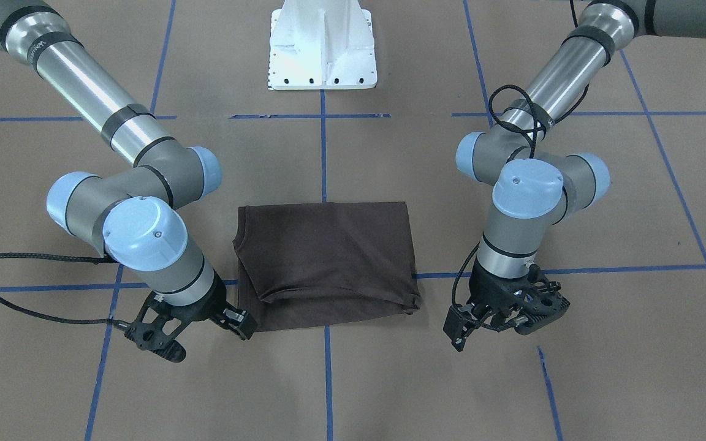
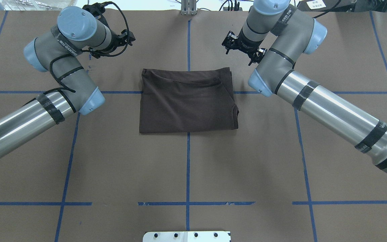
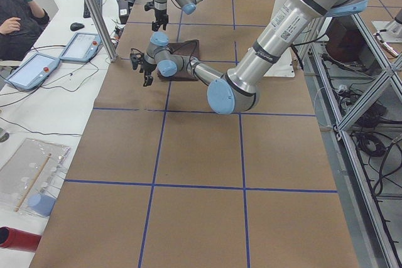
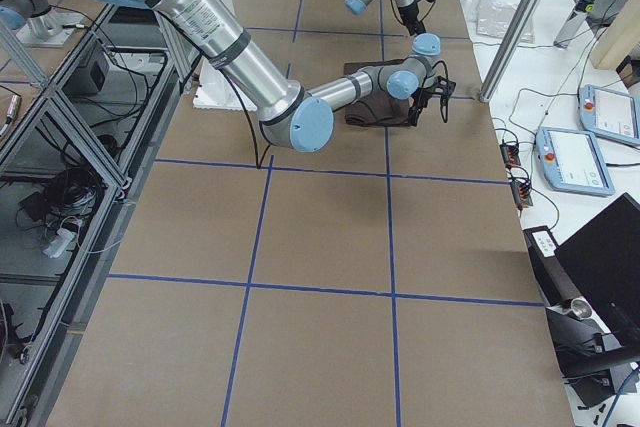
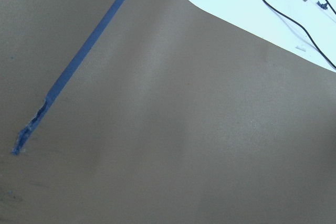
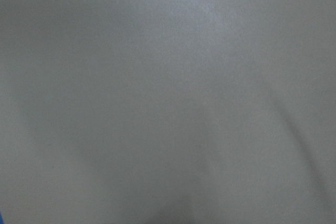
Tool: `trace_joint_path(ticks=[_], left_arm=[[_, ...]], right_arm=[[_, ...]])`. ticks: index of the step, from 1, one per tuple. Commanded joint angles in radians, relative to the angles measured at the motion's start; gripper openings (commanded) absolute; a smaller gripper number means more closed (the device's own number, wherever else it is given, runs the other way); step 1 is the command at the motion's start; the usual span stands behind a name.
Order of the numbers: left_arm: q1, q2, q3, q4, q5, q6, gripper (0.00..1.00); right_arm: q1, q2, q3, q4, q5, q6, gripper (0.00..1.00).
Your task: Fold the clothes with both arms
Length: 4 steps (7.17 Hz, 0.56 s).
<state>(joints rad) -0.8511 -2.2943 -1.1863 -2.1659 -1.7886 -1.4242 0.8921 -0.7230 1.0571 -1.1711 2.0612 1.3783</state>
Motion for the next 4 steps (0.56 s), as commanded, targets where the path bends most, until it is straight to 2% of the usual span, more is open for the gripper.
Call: trace_joint_path(ticks=[1, 2, 3, 4], left_arm=[[-0.061, 0.153, -0.208, 0.003, -0.135, 0.145, 1.00], [-0.130, 0.279, -0.330, 0.017, -0.203, 0.309, 1.00], [-0.223, 0.393, -0.439, 0.096, -0.245, 0.517, 1.00], [-0.327, 0.491, -0.544, 0.239, -0.245, 0.783, 1.00]], right_arm=[[0.129, -0.108, 0.073, -0.094, 0.020, -0.356, 1.00], [0.218, -0.204, 0.157, -0.184, 0.022, -0.621, 1.00], [0.310, -0.311, 0.266, -0.265, 0.037, -0.813, 1.00], [0.383, -0.414, 0.365, -0.336, 0.080, -0.970, 1.00]])
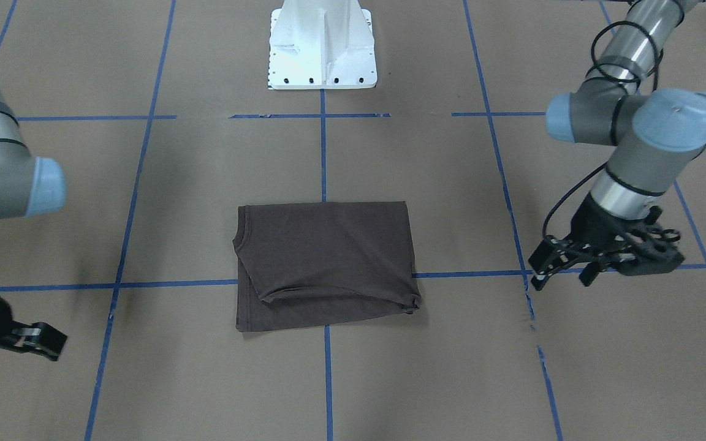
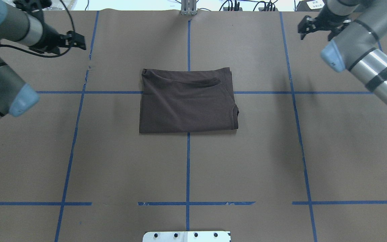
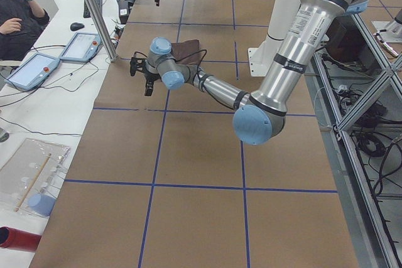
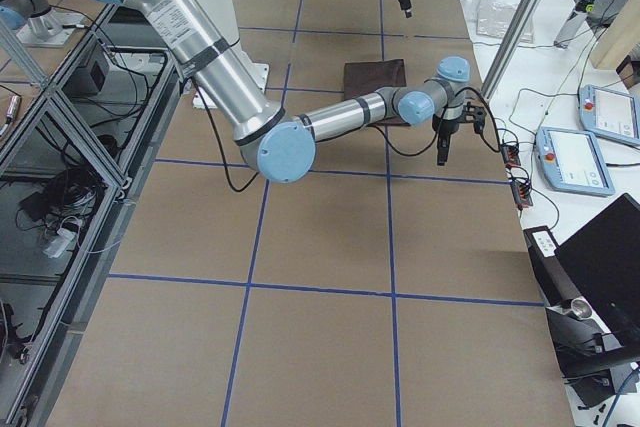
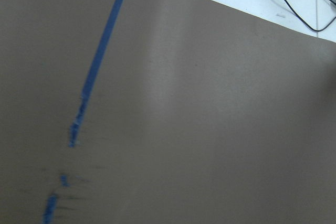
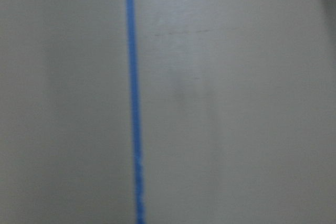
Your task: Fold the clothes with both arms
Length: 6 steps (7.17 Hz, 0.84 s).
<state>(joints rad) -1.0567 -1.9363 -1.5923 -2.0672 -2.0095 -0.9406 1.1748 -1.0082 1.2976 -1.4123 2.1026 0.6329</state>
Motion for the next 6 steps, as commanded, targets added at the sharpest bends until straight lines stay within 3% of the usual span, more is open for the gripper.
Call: trace_joint_path(ticks=[1, 3, 4, 5, 6], left_arm=[[-0.246, 0.187, -0.178, 0.251, -0.032, 0.583, 1.00], [-0.456, 0.307, -0.158, 0.288, -0.160, 1.017, 1.00], [-0.486, 0.333, -0.140, 0.327, -0.198, 1.151, 1.00], [-0.503, 0.374, -0.143, 0.344, -0.212, 1.167, 1.00], [-0.499, 0.388, -0.106, 0.293, -0.204, 1.136, 1.00]], right_arm=[[0.173, -0.230, 0.184, -0.117, 0.092, -0.362, 1.00], [0.354, -0.370, 0.216, -0.143, 0.247, -0.632, 1.00], [0.377, -0.457, 0.294, -0.189, 0.255, -0.704, 1.00], [0.385, -0.554, 0.360, -0.210, 0.248, -0.716, 1.00], [0.385, -0.567, 0.370, -0.192, 0.247, -0.702, 1.00]])
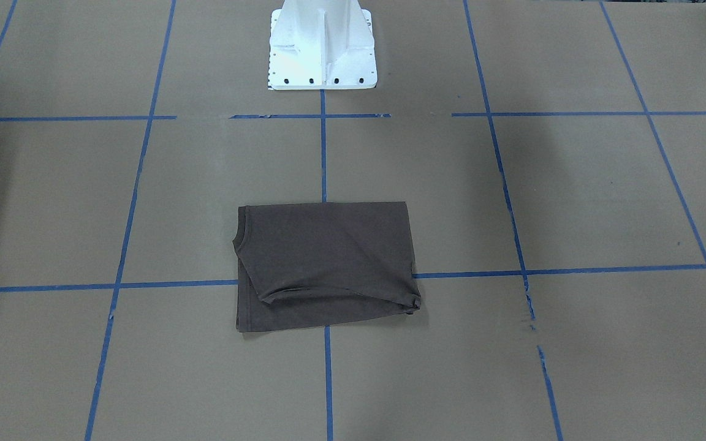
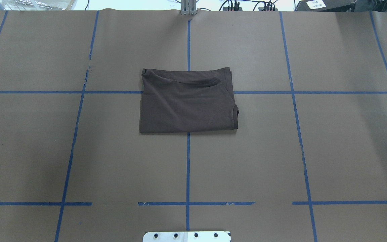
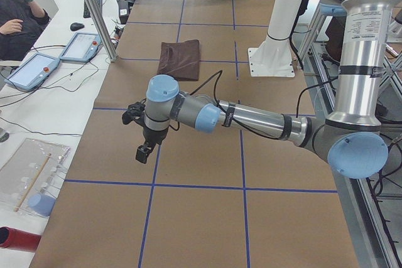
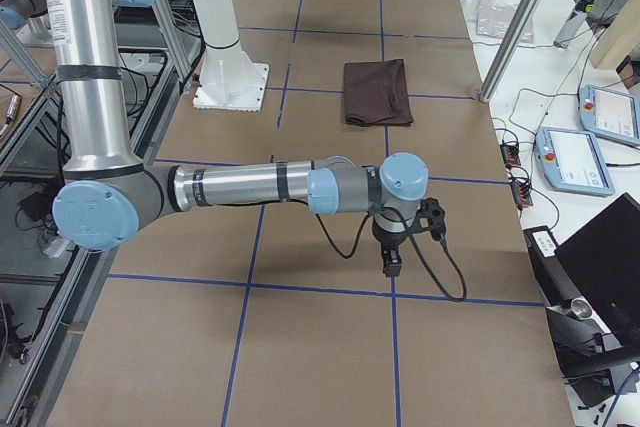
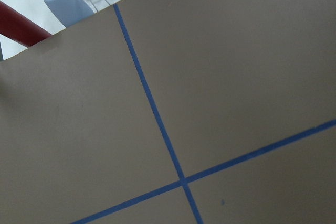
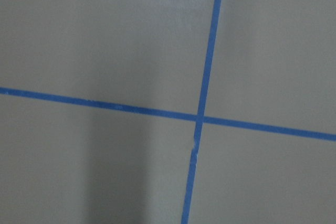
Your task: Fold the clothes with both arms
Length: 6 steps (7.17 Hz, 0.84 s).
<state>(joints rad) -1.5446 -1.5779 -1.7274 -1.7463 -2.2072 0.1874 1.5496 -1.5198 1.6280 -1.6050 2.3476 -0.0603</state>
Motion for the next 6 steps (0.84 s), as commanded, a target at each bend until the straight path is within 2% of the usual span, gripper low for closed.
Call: trace_joint_path(ticks=[1, 2, 3, 4, 5, 6], left_arm=[[-0.012, 0.053, 0.069, -0.062, -0.002, 0.012, 1.00], [-0.011, 0.045, 0.118, -0.085, -0.006, 0.001, 1.00], [-0.012, 0.051, 0.114, -0.064, -0.012, 0.000, 1.00], [-0.011, 0.045, 0.105, 0.026, -0.022, 0.000, 1.00], [-0.011, 0.039, 0.091, 0.095, -0.091, 0.000, 1.00], [-0.009, 0.045, 0.089, 0.108, -0.124, -0.002, 1.00]], right_arm=[[0.004, -0.066, 0.030, 0.005, -0.001, -0.018, 1.00], [0.007, -0.071, 0.029, 0.007, 0.002, -0.021, 1.00], [0.007, -0.076, 0.024, 0.005, 0.004, -0.010, 1.00], [0.007, -0.083, 0.026, 0.004, 0.012, -0.009, 1.00], [0.007, -0.106, 0.030, 0.005, 0.013, -0.007, 1.00], [0.015, -0.114, 0.033, 0.004, 0.018, -0.007, 1.00]])
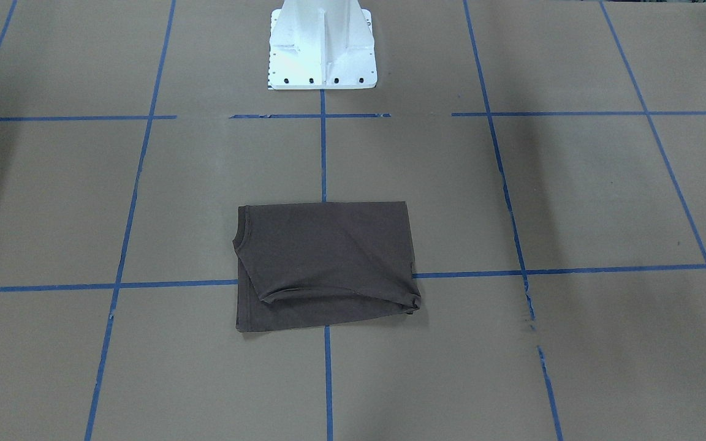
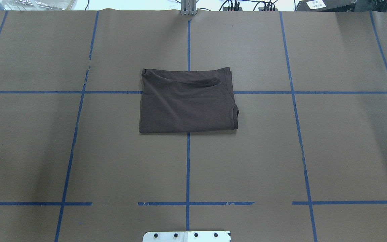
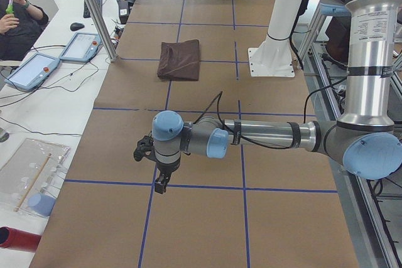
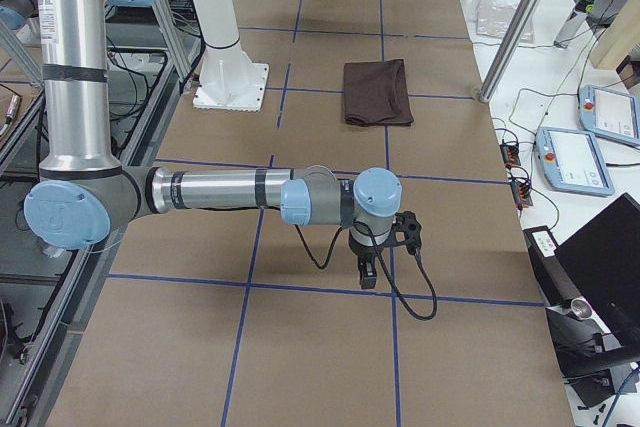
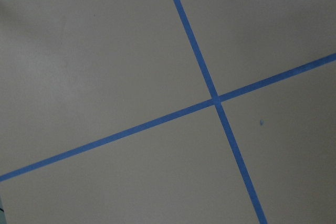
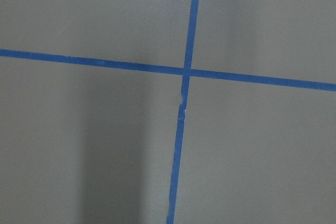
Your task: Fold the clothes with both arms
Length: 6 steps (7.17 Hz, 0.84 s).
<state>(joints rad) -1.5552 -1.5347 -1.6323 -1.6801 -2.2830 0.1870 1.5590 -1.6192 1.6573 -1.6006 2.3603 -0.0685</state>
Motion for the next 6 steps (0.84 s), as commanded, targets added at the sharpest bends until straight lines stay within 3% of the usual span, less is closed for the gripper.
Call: trace_joint_path(ticks=[1, 3, 6], left_arm=[[0.000, 0.004, -0.017, 0.063, -0.049, -0.001, 1.00], [0.000, 0.007, -0.018, 0.063, -0.041, -0.001, 1.00], [0.000, 0.008, -0.014, 0.062, -0.033, 0.000, 1.00]], right_arm=[[0.018, -0.027, 0.006, 0.001, 0.020, 0.001, 1.00], [0.058, -0.059, 0.065, -0.010, 0.008, 0.001, 1.00], [0.061, -0.085, 0.064, -0.002, 0.005, 0.001, 1.00]])
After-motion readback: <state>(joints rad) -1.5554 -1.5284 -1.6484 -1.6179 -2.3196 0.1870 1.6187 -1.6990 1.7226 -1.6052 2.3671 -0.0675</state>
